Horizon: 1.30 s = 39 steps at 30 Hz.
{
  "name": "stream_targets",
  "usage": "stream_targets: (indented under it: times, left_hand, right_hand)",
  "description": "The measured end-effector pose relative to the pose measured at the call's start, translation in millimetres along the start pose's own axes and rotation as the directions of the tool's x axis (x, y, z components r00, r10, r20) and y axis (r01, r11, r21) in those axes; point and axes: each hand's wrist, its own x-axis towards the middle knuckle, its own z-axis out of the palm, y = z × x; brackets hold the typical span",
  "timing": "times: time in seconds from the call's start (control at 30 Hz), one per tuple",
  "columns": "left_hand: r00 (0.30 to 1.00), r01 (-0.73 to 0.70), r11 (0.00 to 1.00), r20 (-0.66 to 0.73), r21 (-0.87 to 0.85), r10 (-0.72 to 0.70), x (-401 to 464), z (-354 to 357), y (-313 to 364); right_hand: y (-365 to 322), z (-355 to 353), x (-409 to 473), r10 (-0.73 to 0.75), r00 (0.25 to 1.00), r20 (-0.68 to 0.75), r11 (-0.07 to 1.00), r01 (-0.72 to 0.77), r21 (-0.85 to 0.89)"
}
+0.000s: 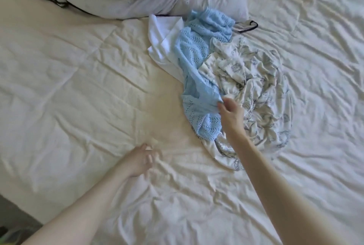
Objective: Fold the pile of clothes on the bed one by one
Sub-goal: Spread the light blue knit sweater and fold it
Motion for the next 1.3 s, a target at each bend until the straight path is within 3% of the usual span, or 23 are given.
stream_targets:
  times: [0.1,0.23,0.4,0.63,0.73,0.8,0.93,1.03,1.1,1.2,1.27,1.3]
  left_hand:
    - [0.987,-0.019,0.982,-0.159,-0.19,-0.012,-34.2,-14.9,24.7]
    - [0.903,-0.28,0.94,-0.387,-0.197,0.188,-97.0,-41.8,66.2]
    - [0.636,-0.551,0.831,-0.683,-0.077,0.359,-188.0,-114.3,128.6]
    - [0.349,-0.782,0.622,-0.818,0.015,0.458,-316.6,-166.7,200.1]
    - [0.269,-0.815,0.574,-0.829,0.075,0.49,-356.8,-174.4,210.0]
    - [0.256,-0.804,0.584,-0.821,0.112,0.511,-374.7,-175.9,210.7]
    - [0.405,-0.788,0.615,-0.749,0.004,0.524,-398.4,-172.2,211.0]
    - [0.462,-0.771,0.637,-0.671,0.021,0.581,-407.2,-161.1,209.8]
    - [0.489,-0.8,0.593,-0.671,-0.091,0.557,-416.0,-158.6,204.5]
    - [0.438,-0.82,0.568,-0.719,-0.073,0.539,-433.1,-174.0,197.8]
    - [0.359,-0.822,0.568,-0.744,0.033,0.563,-447.8,-191.4,199.6]
    - [0.328,-0.82,0.565,-0.738,0.087,0.59,-456.7,-199.2,202.6]
  right_hand:
    - [-19.9,-27.8,-40.3,-0.046,0.997,0.069,0.998,0.043,0.045]
    - [-72.2,-71.7,-83.8,-0.156,0.985,0.077,0.976,0.141,0.168]
    - [-154.9,-127.4,-150.6,-0.333,0.94,0.076,0.908,0.298,0.296]
    - [-270.0,-187.4,-258.0,-0.522,0.814,0.255,0.814,0.386,0.434]
    - [-299.1,-205.9,-296.3,-0.554,0.793,0.253,0.791,0.408,0.456]
    - [-309.2,-216.9,-317.8,-0.574,0.777,0.259,0.771,0.406,0.491]
    - [-318.1,-233.4,-345.6,-0.6,0.754,0.268,0.746,0.407,0.528]
    - [-323.5,-243.6,-358.2,-0.587,0.768,0.257,0.748,0.393,0.535]
    - [-325.4,-251.8,-365.1,-0.561,0.795,0.229,0.754,0.377,0.538]
    - [-323.7,-264.4,-370.7,-0.508,0.827,0.24,0.815,0.371,0.445]
    - [-322.2,-270.5,-374.1,-0.527,0.826,0.202,0.85,0.513,0.12]
    - [-321.3,-272.6,-374.5,-0.56,0.808,0.183,0.814,0.578,-0.06]
